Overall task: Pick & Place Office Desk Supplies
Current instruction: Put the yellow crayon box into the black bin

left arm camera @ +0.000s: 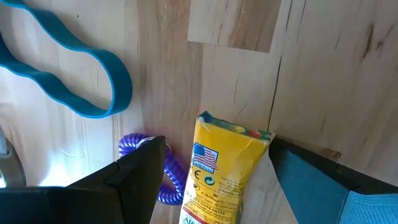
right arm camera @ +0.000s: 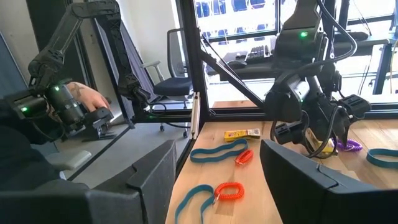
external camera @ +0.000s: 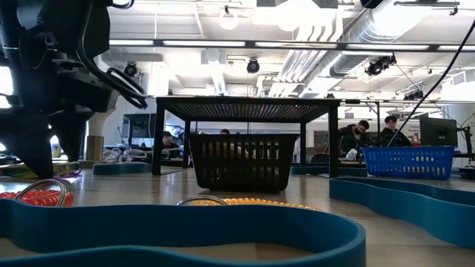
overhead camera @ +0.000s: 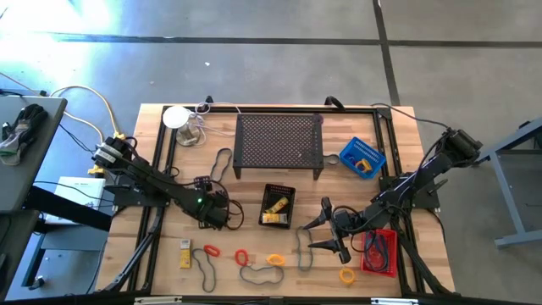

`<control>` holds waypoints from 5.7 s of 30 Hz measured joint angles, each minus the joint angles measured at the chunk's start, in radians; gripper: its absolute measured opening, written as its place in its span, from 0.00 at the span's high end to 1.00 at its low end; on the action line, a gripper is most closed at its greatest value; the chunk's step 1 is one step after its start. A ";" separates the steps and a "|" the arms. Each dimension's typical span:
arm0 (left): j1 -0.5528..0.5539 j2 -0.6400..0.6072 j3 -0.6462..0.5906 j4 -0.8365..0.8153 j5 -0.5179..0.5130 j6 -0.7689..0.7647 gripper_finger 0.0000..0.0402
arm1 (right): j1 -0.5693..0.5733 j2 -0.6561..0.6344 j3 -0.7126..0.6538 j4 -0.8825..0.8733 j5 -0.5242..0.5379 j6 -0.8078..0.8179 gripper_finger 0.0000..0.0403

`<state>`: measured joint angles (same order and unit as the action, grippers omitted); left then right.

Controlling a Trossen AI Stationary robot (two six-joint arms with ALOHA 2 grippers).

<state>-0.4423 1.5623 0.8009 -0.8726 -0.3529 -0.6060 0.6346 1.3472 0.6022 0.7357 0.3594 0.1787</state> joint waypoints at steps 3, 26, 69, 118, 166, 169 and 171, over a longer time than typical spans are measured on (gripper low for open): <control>0.000 0.000 0.000 0.000 0.005 0.000 0.29 | 0.000 0.000 0.000 0.000 0.000 0.000 0.45; -0.009 0.004 -0.001 0.016 0.014 0.008 0.58 | 0.000 0.000 0.000 -0.010 0.005 0.000 0.45; -0.167 -0.206 0.196 0.667 0.009 0.344 0.63 | 0.000 0.000 0.000 -0.051 -0.001 0.000 0.45; -0.115 0.114 0.196 1.716 0.226 0.661 0.63 | -0.101 0.429 0.236 0.256 -0.337 -0.199 0.45; -0.111 0.120 0.196 1.654 0.226 0.752 0.63 | -0.101 0.428 0.243 0.190 -0.410 -0.210 0.88; -0.124 0.120 0.196 1.651 0.215 0.797 0.62 | -0.101 0.428 0.243 0.189 -0.411 -0.210 0.88; -0.135 0.123 0.196 1.649 0.208 0.824 0.60 | -0.100 0.428 0.243 0.184 -0.402 -0.211 0.88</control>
<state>-0.5769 1.6857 0.9970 0.7763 -0.1447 0.2178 0.5343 1.7748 0.8452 0.9200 -0.0430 -0.0326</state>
